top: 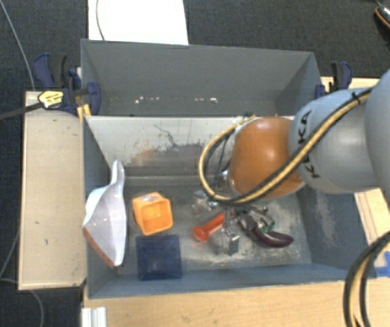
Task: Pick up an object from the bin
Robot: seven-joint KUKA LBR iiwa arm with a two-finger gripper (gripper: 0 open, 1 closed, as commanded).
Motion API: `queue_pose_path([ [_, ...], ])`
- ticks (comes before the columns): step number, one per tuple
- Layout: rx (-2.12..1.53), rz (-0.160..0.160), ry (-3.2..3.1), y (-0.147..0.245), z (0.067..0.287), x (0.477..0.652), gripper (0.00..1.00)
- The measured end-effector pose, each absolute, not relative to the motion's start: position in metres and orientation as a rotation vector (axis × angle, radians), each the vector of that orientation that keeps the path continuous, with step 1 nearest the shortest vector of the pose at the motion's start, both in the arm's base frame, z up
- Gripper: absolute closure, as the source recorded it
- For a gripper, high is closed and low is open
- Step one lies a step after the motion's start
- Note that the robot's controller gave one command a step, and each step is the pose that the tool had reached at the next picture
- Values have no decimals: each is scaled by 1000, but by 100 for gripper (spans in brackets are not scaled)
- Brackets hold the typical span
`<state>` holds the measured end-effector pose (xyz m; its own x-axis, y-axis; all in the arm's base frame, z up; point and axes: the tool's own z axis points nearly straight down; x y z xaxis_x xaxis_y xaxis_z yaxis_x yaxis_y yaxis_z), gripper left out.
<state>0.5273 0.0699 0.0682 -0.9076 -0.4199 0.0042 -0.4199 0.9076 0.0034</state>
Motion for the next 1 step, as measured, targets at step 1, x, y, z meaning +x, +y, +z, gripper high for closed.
queue_pose_path([
  [1,578,-1,-3094,69,133,525,0],
])
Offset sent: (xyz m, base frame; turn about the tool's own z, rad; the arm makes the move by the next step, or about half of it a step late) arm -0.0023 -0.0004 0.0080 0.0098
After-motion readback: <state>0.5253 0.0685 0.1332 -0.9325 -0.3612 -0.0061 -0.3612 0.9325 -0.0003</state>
